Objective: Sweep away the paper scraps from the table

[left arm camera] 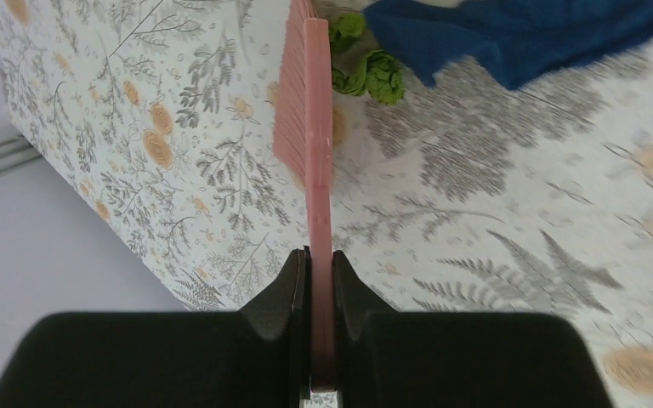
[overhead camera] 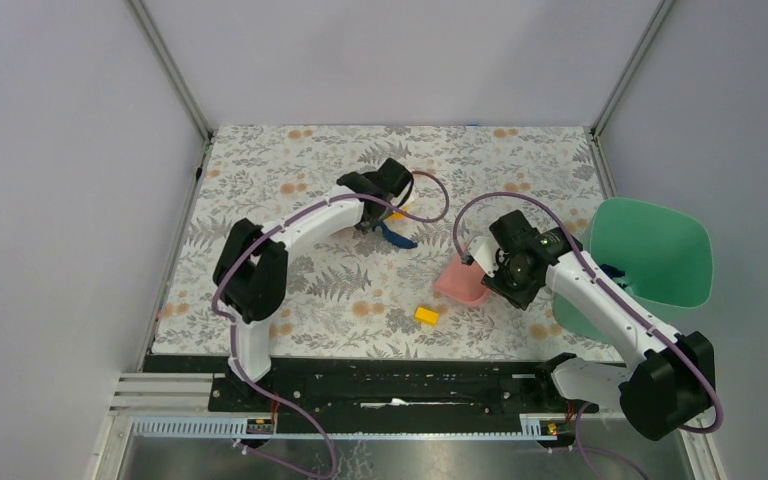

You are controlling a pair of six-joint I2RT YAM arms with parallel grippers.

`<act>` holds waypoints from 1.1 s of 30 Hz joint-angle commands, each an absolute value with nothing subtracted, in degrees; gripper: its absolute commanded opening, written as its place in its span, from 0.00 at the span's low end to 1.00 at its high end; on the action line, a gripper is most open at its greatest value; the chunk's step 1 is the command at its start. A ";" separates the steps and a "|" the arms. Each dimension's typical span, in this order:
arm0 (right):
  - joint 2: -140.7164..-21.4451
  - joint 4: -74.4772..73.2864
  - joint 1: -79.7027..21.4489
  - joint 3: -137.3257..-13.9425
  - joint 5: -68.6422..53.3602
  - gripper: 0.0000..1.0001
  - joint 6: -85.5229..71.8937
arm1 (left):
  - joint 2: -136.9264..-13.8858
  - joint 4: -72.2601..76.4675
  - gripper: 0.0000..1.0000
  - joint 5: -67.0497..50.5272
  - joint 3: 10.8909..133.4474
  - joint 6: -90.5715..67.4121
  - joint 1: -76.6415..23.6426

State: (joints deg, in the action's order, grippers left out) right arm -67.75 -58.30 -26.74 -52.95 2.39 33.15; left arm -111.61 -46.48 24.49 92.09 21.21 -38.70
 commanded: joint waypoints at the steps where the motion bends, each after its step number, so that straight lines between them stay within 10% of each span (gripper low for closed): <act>1: -68.03 -58.11 -27.17 -53.14 1.86 0.00 33.99 | -105.04 -53.37 0.01 19.04 90.75 19.99 -43.08; 17: -68.31 -54.90 -27.18 -50.20 4.69 0.00 34.58 | -104.64 -57.72 0.00 32.87 114.31 0.33 -44.76; 33: -68.95 -54.16 -27.25 -49.93 4.50 0.00 32.51 | -107.65 -10.98 0.00 -8.04 98.86 -44.87 -20.48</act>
State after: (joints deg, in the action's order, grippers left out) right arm -69.01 -54.72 -26.74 -50.24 3.99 33.61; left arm -106.43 -28.69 3.38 101.38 -29.28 -22.48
